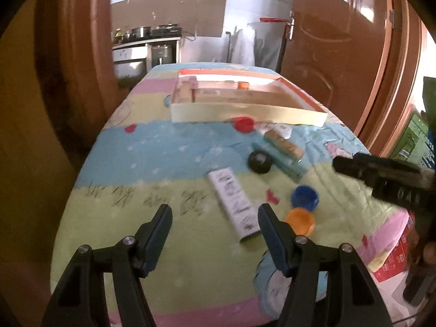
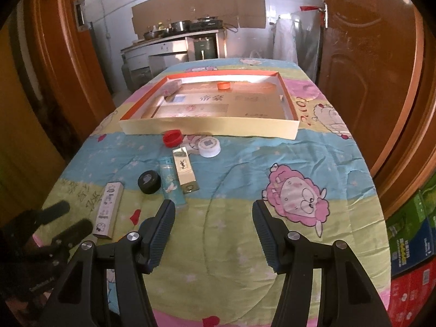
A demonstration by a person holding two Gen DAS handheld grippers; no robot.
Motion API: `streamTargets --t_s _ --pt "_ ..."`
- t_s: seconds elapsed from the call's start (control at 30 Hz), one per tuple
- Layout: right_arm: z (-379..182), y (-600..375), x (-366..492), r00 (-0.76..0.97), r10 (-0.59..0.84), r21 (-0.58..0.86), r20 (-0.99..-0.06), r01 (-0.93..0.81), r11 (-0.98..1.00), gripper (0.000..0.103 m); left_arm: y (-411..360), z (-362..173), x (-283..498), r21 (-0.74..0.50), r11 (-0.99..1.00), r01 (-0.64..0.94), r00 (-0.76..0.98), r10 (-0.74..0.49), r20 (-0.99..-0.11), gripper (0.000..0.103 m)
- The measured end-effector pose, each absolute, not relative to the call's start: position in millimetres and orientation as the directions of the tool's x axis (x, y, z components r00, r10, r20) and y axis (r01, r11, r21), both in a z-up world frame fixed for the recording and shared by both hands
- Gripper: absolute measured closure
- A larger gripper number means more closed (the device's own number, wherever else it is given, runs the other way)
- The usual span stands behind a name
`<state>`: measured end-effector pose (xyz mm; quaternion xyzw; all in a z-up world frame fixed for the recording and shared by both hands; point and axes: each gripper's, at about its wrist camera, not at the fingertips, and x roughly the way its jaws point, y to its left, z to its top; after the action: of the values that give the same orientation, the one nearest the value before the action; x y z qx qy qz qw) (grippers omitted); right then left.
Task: Organize rigid objects
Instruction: 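Grasp the white Hello Kitty box with the left gripper while the right grasps the gold lipstick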
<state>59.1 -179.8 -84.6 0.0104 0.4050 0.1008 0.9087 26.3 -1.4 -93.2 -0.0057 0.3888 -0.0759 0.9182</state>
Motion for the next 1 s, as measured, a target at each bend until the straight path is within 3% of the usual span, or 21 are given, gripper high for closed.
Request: streamTargets --t_s 0.1,0.23,0.37,0.7,0.9,1.0 --pt "-86.1 -177.6 58.3 0.648 0.192 0.098 -0.737 -0.179 0.979 0.042 -9.8 -100.0 42.8 -0.055 0.992 0.115 0.671 -0.119 -0.731 0.038" --pt "-87.5 -177.1 57.8 0.647 0.190 0.094 -0.738 -0.180 0.979 0.042 -8.7 -111.4 57.3 -0.090 0.992 0.087 0.643 -0.124 -0.756 0.048" --pt "-91.7 -174.2 61.0 0.640 0.196 0.091 -0.743 -0.194 0.977 0.042 -11.3 -112.0 56.1 -0.081 0.990 0.113 0.650 -0.135 -0.748 0.073" --pt "-97.4 -160.3 97.7 0.612 0.229 0.080 -0.757 -0.261 0.962 0.044 -6.3 -107.2 61.1 -0.085 0.989 0.119 0.666 -0.143 -0.732 0.075" --pt "-106.3 -141.8 128.6 0.579 0.231 0.038 -0.782 -0.325 0.945 0.066 -4.3 -98.6 67.0 -0.083 0.990 0.114 0.685 -0.139 -0.715 0.074" --pt "-109.5 -137.9 136.1 0.573 0.233 0.030 -0.786 -0.341 0.940 0.069 -3.5 -95.1 69.9 -0.086 0.990 0.115 0.691 -0.142 -0.708 0.074"
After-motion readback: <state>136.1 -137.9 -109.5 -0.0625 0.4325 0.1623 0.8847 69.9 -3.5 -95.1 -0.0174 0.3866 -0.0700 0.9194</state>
